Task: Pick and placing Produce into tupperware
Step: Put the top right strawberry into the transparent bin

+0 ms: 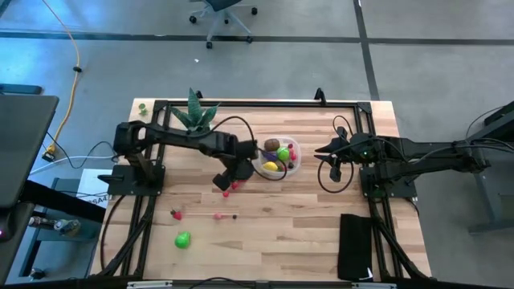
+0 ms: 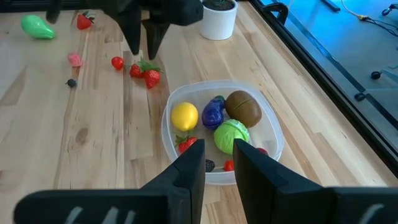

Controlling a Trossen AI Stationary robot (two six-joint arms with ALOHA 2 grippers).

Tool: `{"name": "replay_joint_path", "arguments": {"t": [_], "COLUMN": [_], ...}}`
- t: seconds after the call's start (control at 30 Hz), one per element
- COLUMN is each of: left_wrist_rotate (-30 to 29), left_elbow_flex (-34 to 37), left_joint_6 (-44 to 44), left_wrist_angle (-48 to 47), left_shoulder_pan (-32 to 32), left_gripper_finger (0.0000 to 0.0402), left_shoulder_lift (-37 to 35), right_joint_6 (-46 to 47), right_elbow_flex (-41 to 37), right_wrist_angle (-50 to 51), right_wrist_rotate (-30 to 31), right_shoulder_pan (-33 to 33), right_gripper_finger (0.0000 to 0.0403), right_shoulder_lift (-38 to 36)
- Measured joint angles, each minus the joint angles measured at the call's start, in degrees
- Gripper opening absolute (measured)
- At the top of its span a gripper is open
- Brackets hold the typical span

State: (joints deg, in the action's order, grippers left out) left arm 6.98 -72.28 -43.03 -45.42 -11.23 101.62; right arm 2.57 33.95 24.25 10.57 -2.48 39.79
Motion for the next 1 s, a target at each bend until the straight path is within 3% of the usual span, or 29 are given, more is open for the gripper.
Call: {"name": "replay_joint_path", "arguments": {"t": [0.23, 0.73, 1.0], "left_wrist_rotate": [-2.9, -3.0, -3.7], "left_elbow_flex": [3.3, 3.5, 3.5], "left_joint_6": [2.3, 14.7, 15.5], "left_wrist_angle": [5.7, 8.1, 7.3], "left_shoulder_pan": [0.0, 0.0, 0.0], "left_gripper_finger": [0.0145, 0.0146, 0.02], "left_shoulder_lift": [0.0, 4.1, 4.1], "right_joint_6": [0.0, 0.0, 0.0], "right_elbow_flex": [0.0, 0.0, 0.0], "right_wrist_angle": [0.0, 0.0, 0.0], "right_wrist_rotate": [0.0, 0.0, 0.0], "right_shoulder_pan": [0.0, 0.0, 0.0], "right_gripper_finger": [0.0073, 0.0073, 0.0073], "right_shoulder_lift": [0.0, 0.0, 0.0]}}
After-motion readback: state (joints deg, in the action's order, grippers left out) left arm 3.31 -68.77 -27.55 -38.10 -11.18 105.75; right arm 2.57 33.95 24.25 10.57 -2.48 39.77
